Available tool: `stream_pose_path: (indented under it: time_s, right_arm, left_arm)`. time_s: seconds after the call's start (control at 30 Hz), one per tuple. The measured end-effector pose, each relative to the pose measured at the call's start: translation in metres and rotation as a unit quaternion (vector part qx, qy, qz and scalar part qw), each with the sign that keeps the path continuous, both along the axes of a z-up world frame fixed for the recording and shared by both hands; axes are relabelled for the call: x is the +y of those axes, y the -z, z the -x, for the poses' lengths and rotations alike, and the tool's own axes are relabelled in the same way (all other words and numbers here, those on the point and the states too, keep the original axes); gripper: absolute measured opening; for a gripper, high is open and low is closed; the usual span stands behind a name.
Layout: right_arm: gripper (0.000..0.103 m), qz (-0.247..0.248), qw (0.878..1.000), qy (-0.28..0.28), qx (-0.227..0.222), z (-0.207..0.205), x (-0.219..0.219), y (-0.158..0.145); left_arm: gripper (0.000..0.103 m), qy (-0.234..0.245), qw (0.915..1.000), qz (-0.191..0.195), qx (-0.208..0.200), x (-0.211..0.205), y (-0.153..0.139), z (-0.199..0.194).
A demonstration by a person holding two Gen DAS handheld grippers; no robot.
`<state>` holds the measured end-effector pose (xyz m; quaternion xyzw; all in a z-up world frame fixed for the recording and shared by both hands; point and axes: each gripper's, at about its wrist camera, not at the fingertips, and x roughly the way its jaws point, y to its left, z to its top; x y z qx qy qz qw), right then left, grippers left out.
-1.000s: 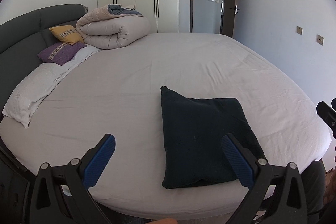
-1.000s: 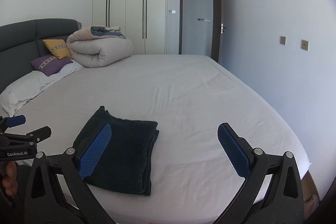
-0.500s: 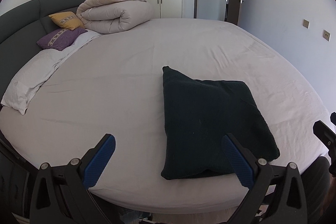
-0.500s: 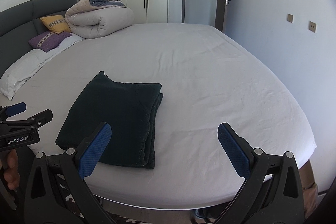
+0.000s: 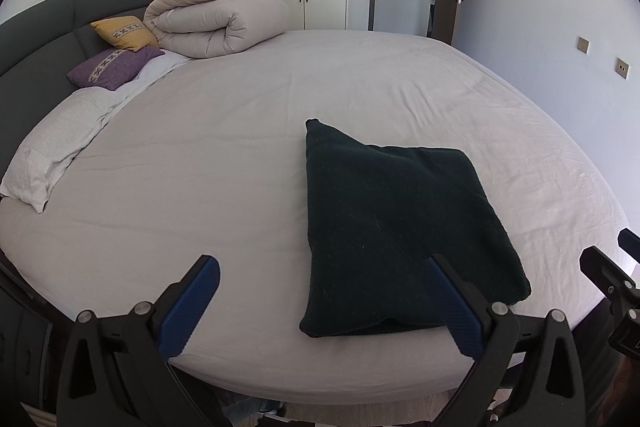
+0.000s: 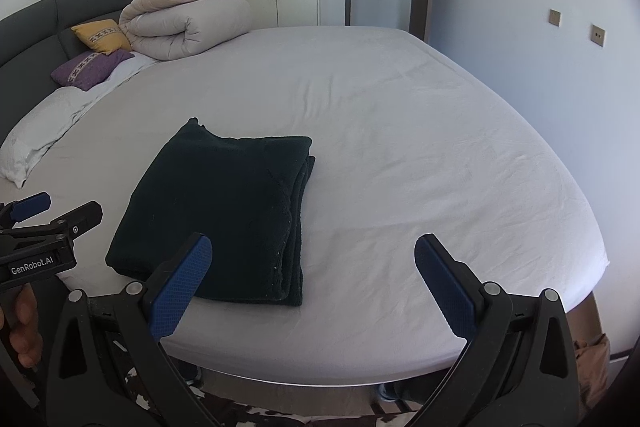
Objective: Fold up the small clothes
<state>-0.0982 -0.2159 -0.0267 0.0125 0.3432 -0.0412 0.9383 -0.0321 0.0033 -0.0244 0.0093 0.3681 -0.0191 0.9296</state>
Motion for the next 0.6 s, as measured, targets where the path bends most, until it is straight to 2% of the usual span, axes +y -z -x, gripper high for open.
stream_pose_path:
  time_s: [0.6]
  right_arm:
    - [0.103,-0.01,1.0,-0.001,0.016,-0.007,0.011,0.008]
  left_arm:
    - [0.103,0.002,1.0,-0.001,0.005,-0.001,0.004,-0.001]
